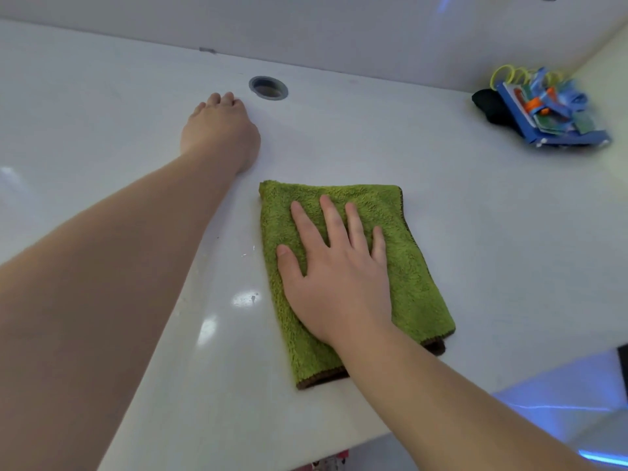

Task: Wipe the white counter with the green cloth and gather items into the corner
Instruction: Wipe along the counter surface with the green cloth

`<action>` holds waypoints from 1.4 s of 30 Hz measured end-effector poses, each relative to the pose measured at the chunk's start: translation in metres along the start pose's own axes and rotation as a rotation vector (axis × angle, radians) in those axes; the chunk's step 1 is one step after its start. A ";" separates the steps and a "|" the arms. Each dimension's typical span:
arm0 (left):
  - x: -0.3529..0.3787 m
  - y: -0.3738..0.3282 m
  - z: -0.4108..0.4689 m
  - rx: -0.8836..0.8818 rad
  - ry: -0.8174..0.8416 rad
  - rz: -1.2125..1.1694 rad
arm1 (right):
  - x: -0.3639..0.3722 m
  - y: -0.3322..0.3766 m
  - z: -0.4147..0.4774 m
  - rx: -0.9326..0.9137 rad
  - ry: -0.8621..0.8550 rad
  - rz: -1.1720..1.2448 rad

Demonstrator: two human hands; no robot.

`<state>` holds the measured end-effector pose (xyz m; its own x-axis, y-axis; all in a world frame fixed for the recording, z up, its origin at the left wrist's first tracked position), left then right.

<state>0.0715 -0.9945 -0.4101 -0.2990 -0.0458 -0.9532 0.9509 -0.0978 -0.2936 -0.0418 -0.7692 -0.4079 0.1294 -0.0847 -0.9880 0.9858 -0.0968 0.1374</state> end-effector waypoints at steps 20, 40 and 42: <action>0.004 0.001 0.008 0.045 -0.001 -0.008 | 0.017 -0.003 0.145 -0.001 0.047 -0.006; 0.004 0.002 0.003 -0.075 0.019 -0.059 | 0.032 0.008 0.305 -0.125 0.063 0.014; 0.002 0.001 0.003 -0.090 0.025 -0.054 | 0.032 0.009 0.310 -0.129 0.066 0.019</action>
<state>0.0719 -0.9978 -0.4125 -0.3492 -0.0183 -0.9369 0.9371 -0.0093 -0.3491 -0.0618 -1.0804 -0.4158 0.1507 -0.0199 -0.9884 0.9881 0.0325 0.1500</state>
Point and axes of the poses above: each hand's wrist, its own z-axis towards the middle knuckle, its own x-axis out of the palm, y = z × x, the point moved 3 cm from there along z, towards the middle knuckle, and after that the axes turned 2 degrees about -x, right-handed, at the moved point
